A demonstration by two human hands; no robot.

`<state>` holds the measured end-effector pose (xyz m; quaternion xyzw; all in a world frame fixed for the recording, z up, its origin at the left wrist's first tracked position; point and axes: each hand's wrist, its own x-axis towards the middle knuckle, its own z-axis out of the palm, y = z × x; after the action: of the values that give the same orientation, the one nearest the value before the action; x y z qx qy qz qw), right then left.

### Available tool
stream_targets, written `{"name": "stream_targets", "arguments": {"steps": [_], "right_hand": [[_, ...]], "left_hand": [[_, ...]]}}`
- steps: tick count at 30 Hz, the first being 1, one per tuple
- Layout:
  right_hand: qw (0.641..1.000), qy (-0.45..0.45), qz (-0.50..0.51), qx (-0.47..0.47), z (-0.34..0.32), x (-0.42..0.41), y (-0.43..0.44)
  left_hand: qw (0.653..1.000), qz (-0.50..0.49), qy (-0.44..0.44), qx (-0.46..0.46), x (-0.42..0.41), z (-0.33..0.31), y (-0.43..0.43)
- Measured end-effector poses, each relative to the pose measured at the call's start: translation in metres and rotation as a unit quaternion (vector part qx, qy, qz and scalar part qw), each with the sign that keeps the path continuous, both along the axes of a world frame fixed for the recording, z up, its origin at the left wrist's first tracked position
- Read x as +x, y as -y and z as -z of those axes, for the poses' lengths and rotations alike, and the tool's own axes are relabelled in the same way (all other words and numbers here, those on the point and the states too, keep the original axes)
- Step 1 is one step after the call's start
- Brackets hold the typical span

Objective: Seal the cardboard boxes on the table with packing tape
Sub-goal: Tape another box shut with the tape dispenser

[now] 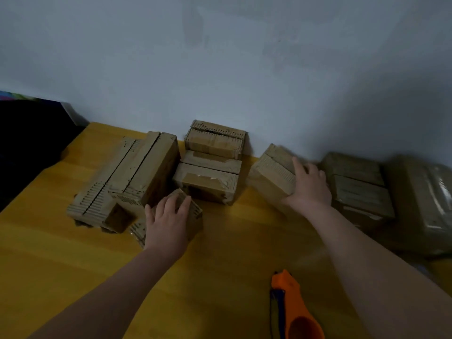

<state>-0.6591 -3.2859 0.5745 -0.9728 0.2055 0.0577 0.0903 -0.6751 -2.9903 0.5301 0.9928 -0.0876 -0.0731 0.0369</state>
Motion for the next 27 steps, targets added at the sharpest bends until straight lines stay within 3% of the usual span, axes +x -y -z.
{"name": "stream_targets", "arguments": {"steps": [7,12,15,23,25,27], "right_hand": [[0.992,0.088,-0.084,-0.018,-0.032,-0.081,-0.06],[0.986,0.05,-0.162,0.005,-0.023,-0.138,-0.114],[0.982,0.03,-0.186,0.014,-0.011,-0.164,-0.145],[0.981,-0.022,-0.184,0.063,0.026,-0.202,-0.186],[0.981,0.005,-0.132,0.144,0.029,-0.209,-0.185],[0.968,0.091,-0.014,0.233,0.031,-0.216,-0.181]], "left_hand": [[0.983,0.108,0.026,-0.143,-0.027,-0.028,-0.003],[0.948,0.205,0.034,-0.241,-0.06,-0.039,-0.017],[0.942,0.227,-0.021,-0.246,-0.077,-0.034,-0.034],[0.936,0.188,-0.153,-0.255,-0.108,0.0,-0.073],[0.937,0.191,-0.15,-0.252,-0.11,0.007,-0.076],[0.939,0.192,-0.142,-0.249,-0.111,0.011,-0.075]]}}
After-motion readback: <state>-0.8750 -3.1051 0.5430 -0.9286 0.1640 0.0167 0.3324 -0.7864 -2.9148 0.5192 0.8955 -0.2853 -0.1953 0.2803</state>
